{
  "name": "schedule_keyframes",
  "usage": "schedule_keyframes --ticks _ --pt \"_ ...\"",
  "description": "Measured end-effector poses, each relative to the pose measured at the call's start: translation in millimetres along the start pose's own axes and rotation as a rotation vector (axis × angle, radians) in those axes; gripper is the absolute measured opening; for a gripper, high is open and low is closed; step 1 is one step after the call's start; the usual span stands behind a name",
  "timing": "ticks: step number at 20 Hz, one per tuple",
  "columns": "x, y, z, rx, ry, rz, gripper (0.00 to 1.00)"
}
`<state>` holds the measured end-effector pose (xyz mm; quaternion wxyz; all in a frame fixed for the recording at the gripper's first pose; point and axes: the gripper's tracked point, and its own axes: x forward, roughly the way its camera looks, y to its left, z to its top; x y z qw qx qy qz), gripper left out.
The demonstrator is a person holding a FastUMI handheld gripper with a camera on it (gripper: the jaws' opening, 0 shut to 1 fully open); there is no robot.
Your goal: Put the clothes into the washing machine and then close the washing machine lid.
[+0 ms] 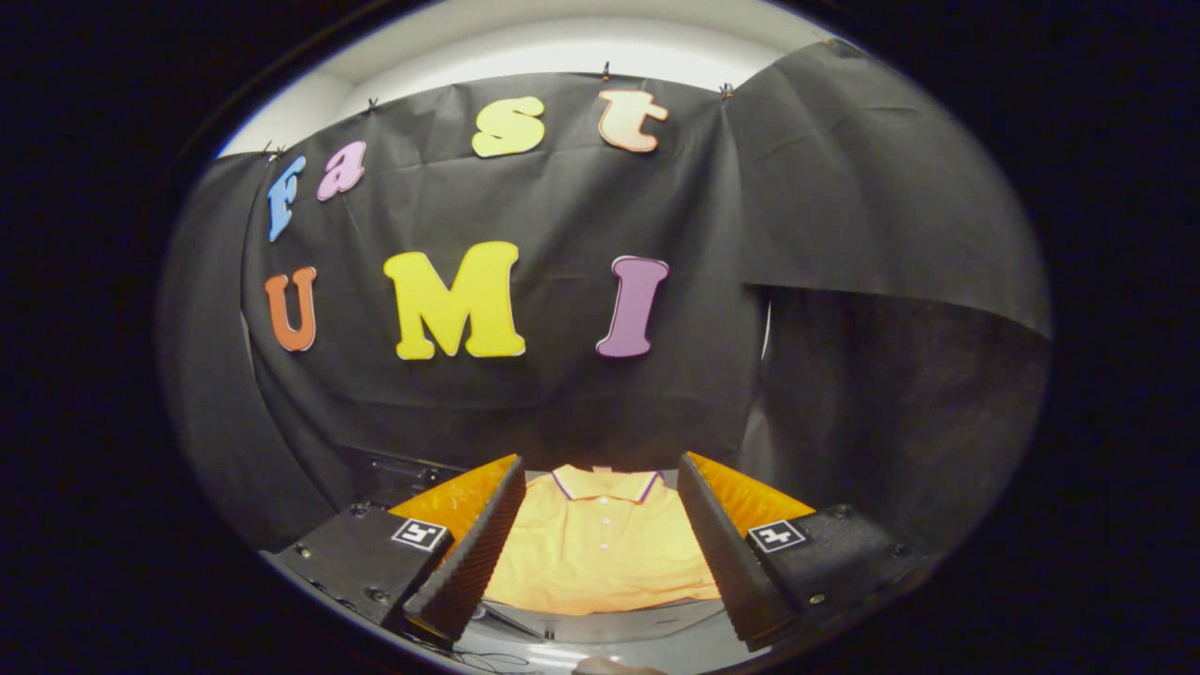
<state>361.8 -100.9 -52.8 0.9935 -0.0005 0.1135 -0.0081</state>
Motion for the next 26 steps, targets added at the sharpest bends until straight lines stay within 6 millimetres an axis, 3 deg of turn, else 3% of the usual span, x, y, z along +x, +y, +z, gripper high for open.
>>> schedule_keyframes --ticks 6,13,18,26 --pt "76 -14 -45 -0.010 0.123 -0.003 1.00" --pt "140 -14 -107 -0.023 0.290 0.004 1.00" --pt "164 -15 -145 -0.003 0.407 0.001 1.00" --pt "183 -10 -179 0.003 0.499 -0.013 1.00"
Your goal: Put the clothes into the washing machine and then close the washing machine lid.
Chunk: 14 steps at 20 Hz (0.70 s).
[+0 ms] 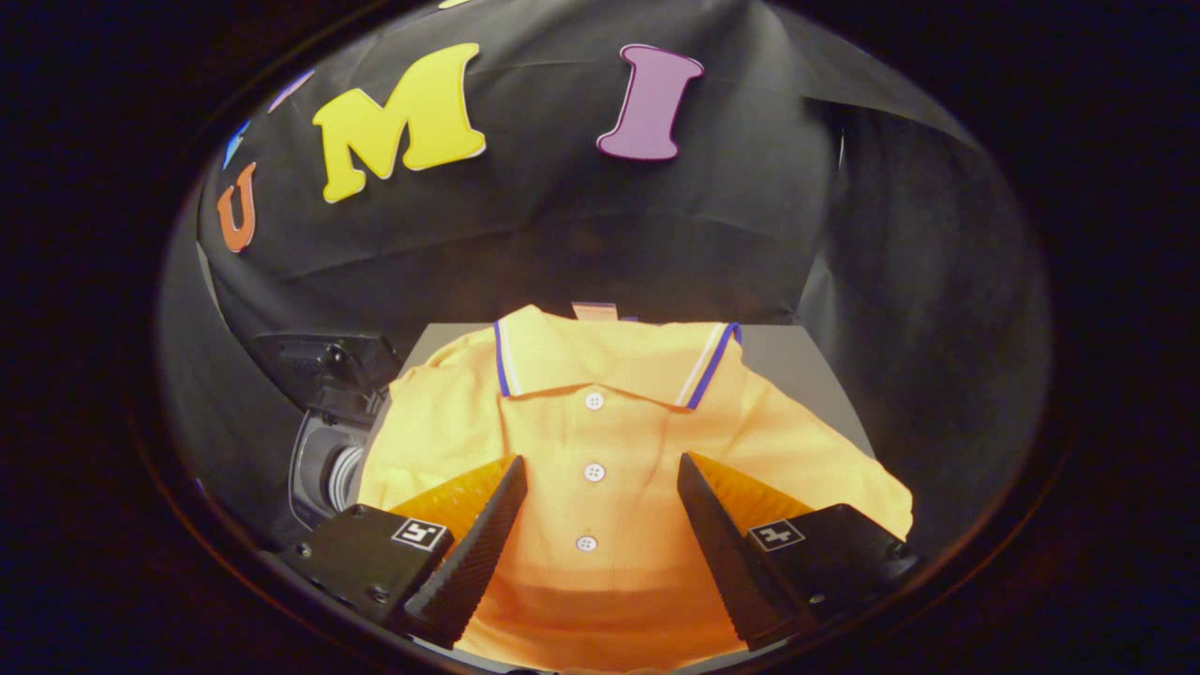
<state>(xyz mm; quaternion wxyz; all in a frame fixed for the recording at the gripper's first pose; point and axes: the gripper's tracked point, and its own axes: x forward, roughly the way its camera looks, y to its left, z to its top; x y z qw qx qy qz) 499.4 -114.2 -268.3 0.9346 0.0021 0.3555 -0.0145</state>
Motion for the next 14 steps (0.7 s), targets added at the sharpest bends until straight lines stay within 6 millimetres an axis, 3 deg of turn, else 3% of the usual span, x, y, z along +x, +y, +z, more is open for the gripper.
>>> schedule_keyframes --ticks 6,10,11,14 --pt "6 4 -4 -0.008 0.012 -0.001 0.94" --pt "7 10 -7 -0.063 0.040 0.018 0.77" --pt "7 16 -5 -0.072 0.044 0.043 0.70" --pt "8 23 -6 -0.086 0.041 0.037 0.31"
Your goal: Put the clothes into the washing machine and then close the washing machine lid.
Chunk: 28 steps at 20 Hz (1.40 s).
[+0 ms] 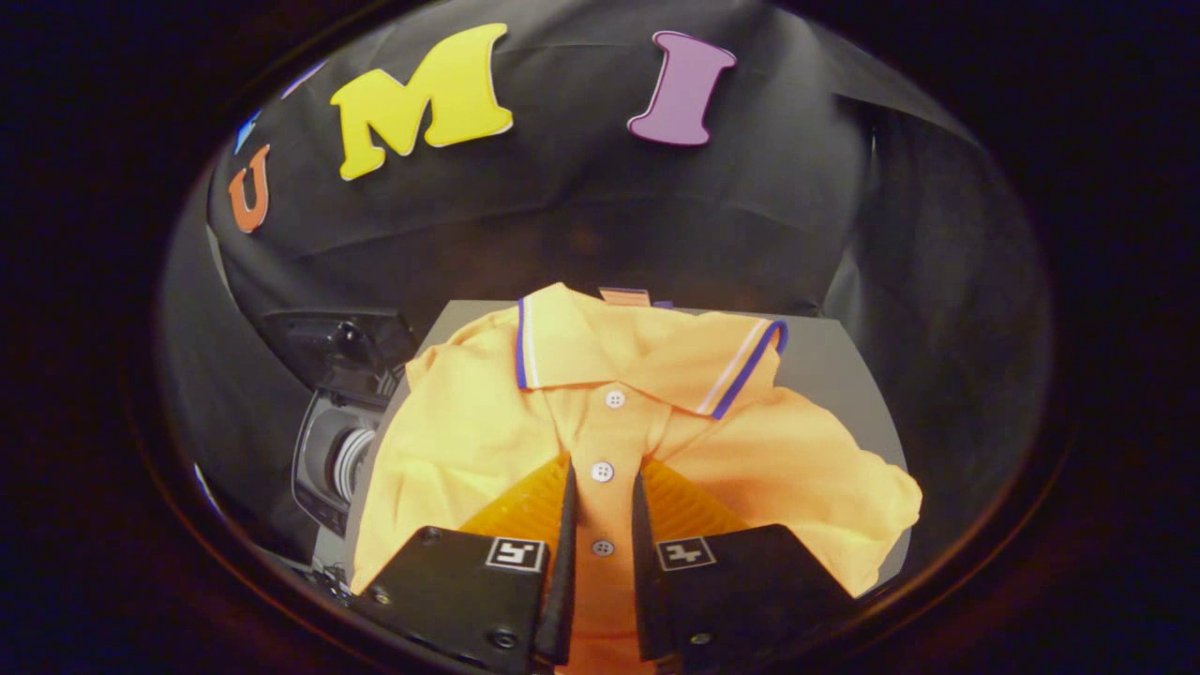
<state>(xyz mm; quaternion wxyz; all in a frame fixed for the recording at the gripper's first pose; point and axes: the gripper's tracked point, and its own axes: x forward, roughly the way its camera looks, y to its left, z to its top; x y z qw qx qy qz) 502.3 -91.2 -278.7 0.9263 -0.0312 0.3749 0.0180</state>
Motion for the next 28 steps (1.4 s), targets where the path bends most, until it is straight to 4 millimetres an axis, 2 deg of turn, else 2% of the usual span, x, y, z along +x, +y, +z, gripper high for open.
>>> schedule_keyframes --ticks 3,6,9,13,16,19,21,25,28 --pt "-4 3 7 0.019 -0.013 0.041 0.09" --pt "-4 1 5 0.144 -0.017 0.139 0.06" --pt "-9 5 6 0.189 -0.021 0.216 0.06" --pt "-21 7 19 0.208 -0.073 0.268 0.05" --pt "-50 9 42 0.234 -0.124 0.326 0.05" --pt "-71 10 64 0.229 -0.191 0.351 0.05" --pt "-89 21 62 0.211 -0.229 0.356 0.05" --pt "-142 48 75 0.192 -0.302 0.377 0.05" --pt "-186 75 79 0.157 -0.349 0.384 0.05"
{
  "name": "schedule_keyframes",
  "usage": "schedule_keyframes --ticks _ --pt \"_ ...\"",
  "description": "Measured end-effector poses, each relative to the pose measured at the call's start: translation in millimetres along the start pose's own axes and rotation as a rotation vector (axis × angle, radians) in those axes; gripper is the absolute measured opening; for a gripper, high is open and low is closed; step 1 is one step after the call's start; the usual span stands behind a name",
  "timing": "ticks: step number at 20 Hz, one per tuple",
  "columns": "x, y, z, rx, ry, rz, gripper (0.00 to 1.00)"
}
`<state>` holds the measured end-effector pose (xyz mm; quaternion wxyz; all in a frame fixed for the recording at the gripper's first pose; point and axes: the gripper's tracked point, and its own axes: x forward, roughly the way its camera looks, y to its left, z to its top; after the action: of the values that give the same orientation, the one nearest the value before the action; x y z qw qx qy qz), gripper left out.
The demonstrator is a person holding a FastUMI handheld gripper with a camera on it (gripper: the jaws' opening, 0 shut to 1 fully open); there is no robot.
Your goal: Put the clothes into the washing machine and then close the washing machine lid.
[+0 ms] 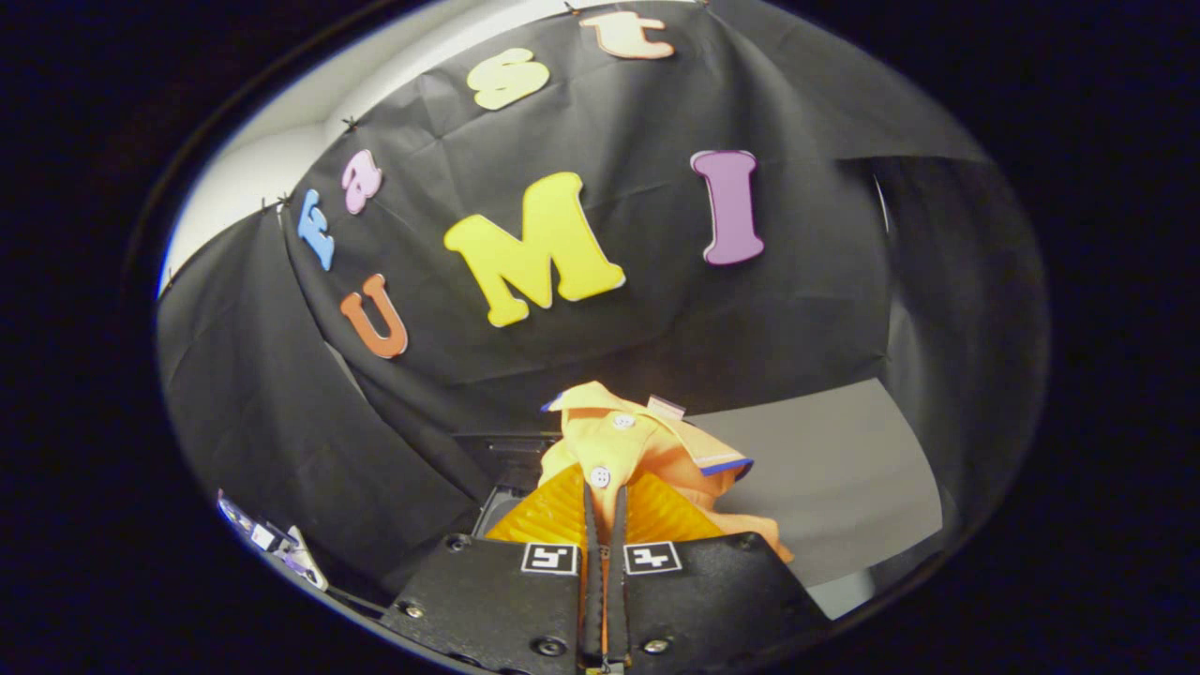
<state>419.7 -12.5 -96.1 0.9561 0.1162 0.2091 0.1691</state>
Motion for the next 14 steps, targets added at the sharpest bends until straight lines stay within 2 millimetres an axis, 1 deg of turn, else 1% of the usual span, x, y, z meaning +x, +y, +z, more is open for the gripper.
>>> schedule_keyframes --ticks 3,5,7,9,12,14 --pt "-19 34 6 -0.030 -0.027 0.002 0.05" --pt "-27 58 8 -0.050 -0.038 0.005 0.05" --pt "-31 87 7 -0.057 -0.041 0.020 0.05" --pt "-29 112 2 -0.066 -0.038 0.035 0.05" --pt "-24 151 -11 -0.077 -0.024 0.066 0.05" --pt "-17 173 -20 -0.076 -0.010 0.085 0.05"
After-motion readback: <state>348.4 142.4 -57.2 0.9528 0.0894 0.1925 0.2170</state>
